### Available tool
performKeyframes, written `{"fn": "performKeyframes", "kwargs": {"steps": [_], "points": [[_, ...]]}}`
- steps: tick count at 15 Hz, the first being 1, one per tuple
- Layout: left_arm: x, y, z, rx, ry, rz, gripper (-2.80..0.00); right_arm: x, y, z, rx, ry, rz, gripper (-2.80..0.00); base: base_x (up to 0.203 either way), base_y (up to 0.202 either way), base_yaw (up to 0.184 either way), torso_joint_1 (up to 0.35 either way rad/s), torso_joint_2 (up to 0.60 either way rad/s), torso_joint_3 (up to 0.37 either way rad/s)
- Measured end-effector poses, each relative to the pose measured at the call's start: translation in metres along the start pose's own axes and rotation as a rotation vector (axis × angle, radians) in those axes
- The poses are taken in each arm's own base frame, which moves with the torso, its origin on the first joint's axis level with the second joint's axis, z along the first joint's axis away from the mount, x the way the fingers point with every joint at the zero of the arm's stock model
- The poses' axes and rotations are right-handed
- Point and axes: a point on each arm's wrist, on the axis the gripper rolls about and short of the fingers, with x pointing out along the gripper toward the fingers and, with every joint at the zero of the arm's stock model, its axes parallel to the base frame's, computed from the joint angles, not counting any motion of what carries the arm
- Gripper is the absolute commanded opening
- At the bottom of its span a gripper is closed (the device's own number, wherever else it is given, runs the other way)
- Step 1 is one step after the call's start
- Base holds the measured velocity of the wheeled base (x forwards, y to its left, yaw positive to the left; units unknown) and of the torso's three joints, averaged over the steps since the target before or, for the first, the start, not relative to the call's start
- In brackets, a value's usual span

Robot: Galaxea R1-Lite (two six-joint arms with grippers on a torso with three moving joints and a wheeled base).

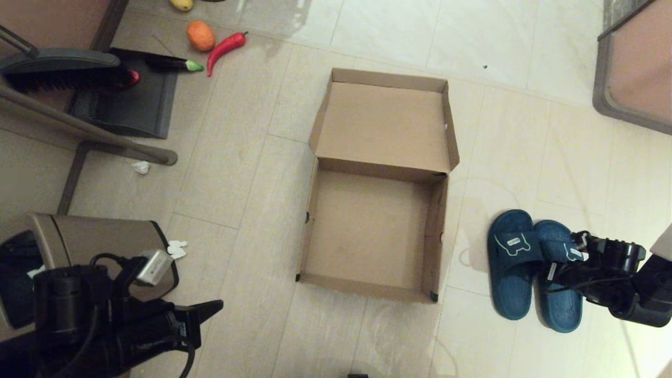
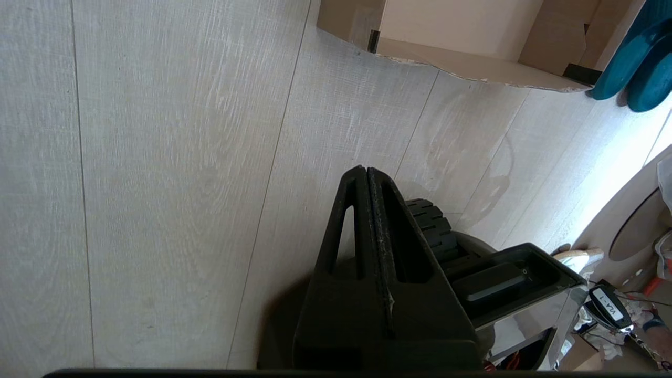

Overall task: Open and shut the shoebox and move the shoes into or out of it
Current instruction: Put the shoes into the shoe box

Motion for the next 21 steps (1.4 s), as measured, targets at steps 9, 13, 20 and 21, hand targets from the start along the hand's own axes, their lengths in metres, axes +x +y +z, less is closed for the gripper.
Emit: {"fn": "performKeyframes", "kwargs": {"steps": [9, 13, 20, 21], "points": [[-0.003, 0.0, 0.002, -0.003, -0.016, 0.019, -2.8, -0.007, 0.023, -0.013, -0.021, 0.024, 0.022, -2.8, 0.0, 0.0, 0.0, 0.0, 0.0, 0.0], [-0.003, -0.001, 0.003, -0.01, -0.022, 0.019, -2.8, -0.021, 0.03, -0.011, -0.02, 0.032, 0.02, -2.8, 0.0, 0.0, 0.0, 0.0, 0.0, 0.0], [-0.004, -0.002, 0.008, -0.002, -0.046, 0.015, -2.8, -0.088, 0.062, 0.045, -0.033, -0.012, 0.059, -2.8, 0.0, 0.0, 0.0, 0.0, 0.0, 0.0], [-0.004, -0.002, 0.01, -0.001, -0.054, 0.013, -2.8, -0.101, 0.076, 0.057, -0.029, -0.004, 0.085, -2.8, 0.0, 0.0, 0.0, 0.0, 0.0, 0.0]]}}
